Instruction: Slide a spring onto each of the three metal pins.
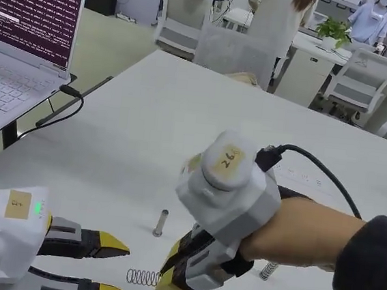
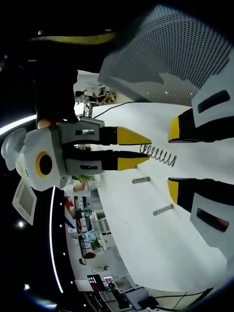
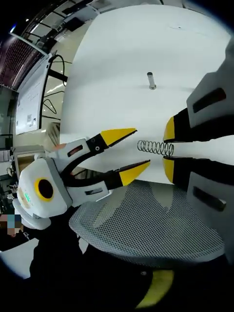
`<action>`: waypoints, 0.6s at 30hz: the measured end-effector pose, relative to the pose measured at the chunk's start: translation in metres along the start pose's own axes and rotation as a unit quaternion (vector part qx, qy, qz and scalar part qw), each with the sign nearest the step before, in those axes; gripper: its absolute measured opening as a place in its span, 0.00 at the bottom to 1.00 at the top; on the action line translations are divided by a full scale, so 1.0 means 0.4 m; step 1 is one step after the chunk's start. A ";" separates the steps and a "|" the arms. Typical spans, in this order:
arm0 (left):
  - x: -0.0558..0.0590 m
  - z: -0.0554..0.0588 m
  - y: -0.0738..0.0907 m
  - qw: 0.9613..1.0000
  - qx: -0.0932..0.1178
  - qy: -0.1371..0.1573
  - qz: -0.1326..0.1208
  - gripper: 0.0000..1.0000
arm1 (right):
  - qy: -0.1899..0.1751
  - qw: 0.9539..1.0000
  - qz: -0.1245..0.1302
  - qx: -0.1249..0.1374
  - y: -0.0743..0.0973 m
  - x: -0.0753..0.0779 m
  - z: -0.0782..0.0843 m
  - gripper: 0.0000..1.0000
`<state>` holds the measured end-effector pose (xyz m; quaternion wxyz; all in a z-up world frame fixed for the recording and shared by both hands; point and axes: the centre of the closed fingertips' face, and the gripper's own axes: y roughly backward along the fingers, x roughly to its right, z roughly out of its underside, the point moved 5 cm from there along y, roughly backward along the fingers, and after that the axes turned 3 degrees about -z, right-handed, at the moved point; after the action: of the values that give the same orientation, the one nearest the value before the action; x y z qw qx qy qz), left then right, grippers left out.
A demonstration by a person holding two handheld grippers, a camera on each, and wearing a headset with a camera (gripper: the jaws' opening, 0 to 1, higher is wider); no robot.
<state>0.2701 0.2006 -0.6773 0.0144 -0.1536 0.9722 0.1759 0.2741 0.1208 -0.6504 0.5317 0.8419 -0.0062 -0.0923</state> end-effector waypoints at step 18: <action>0.002 0.005 -0.006 1.000 0.000 -0.024 0.003 0.03 | 0.008 1.000 -0.003 0.009 0.015 -0.005 -0.023 0.08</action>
<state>0.2698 0.1989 -0.6800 0.0376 -0.1465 0.9721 0.1792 0.2742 0.1267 -0.6409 0.5242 0.8471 0.0002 -0.0873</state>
